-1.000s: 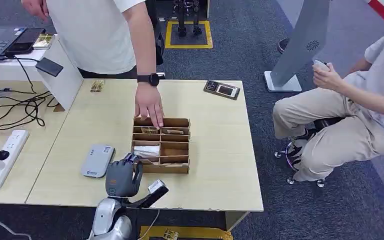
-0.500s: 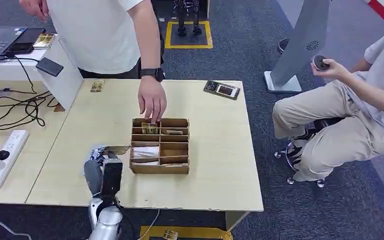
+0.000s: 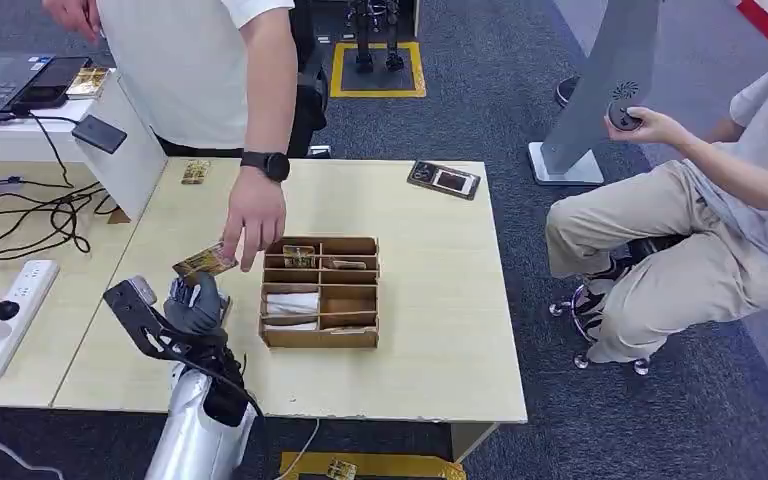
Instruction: Pass the card to the sensor for recognition and then transmit it.
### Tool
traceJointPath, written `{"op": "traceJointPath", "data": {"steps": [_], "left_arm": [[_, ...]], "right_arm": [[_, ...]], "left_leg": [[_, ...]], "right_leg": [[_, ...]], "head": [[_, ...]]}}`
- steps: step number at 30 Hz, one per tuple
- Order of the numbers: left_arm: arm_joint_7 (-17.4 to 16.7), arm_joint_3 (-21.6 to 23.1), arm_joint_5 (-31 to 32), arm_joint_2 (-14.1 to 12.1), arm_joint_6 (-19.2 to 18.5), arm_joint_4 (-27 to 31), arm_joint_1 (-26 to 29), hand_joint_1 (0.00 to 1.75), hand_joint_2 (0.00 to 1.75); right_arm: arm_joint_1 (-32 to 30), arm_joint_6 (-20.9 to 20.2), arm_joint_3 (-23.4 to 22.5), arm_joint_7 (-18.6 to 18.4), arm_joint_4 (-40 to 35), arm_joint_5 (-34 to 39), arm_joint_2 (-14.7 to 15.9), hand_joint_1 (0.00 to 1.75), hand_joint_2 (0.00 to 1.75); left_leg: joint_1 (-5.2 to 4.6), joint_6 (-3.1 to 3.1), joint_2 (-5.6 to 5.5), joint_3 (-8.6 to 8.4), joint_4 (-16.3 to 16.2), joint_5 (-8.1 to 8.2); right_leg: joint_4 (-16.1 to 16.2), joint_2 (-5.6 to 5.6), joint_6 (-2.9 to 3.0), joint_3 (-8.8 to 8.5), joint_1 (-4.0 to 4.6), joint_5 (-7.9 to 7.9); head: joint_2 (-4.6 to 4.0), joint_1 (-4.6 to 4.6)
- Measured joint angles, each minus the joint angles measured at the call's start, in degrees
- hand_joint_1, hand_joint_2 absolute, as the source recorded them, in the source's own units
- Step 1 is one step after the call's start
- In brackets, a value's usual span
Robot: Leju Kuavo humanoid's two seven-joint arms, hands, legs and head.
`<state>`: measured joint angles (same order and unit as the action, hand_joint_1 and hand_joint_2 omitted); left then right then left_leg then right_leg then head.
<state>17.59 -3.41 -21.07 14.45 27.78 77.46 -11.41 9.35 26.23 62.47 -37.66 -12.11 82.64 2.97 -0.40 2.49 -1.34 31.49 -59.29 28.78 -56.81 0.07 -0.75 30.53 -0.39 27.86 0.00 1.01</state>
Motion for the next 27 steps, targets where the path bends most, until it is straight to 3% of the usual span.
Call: {"op": "traceJointPath", "data": {"steps": [8, 9, 10, 11, 27], "left_arm": [[-0.5, -0.2, -1.0, -0.5, -0.6, -0.9, -2.1, 1.75, 1.75], [-0.5, -0.2, -1.1, -0.5, -0.7, -1.0, -2.3, 1.62, 1.75], [-0.6, -0.2, -1.0, -0.5, -0.9, -1.0, -2.6, 0.09, 1.75], [-0.6, -0.2, -0.8, -0.5, -0.8, -1.1, -2.8, 0.0, 1.75], [-0.4, -0.2, 0.6, -0.5, 0.3, -1.1, -4.0, 0.0, 1.75]], "right_arm": [[0.1, 0.0, 0.3, 0.2, 0.0, 0.0, -0.3, 0.0, 0.0], [0.1, 0.0, 0.3, 0.2, 0.0, 0.0, -0.4, 0.0, 0.0], [0.1, -0.1, 0.4, 0.2, 0.0, 0.0, -0.5, 0.0, 0.0], [0.1, -0.1, 0.4, 0.2, 0.0, 0.0, -0.5, 0.0, 0.0], [0.3, -0.1, 0.4, 0.3, 0.0, 0.0, -1.3, 0.0, 0.0]], "left_leg": [[0.0, 0.0, -0.01, 0.02, 0.0, 0.0], [0.0, 0.0, -0.01, 0.02, 0.0, 0.0], [0.0, 0.0, -0.01, 0.02, 0.0, 0.0], [0.0, 0.0, -0.01, 0.02, 0.0, 0.0], [0.0, 0.0, 0.0, 0.01, 0.0, 0.0]], "right_leg": [[0.0, 0.0, 0.0, 0.01, 0.0, 0.01], [0.0, 0.0, 0.0, 0.01, 0.0, 0.01], [0.0, 0.01, 0.0, 0.02, 0.0, 0.01], [0.0, 0.01, 0.0, 0.01, 0.0, 0.01], [0.0, 0.01, 0.0, 0.02, 0.0, 0.01]], "head": [[0.0, -0.02], [0.0, 0.0], [0.0, -0.02], [0.0, -0.02], [0.0, -0.02]]}}
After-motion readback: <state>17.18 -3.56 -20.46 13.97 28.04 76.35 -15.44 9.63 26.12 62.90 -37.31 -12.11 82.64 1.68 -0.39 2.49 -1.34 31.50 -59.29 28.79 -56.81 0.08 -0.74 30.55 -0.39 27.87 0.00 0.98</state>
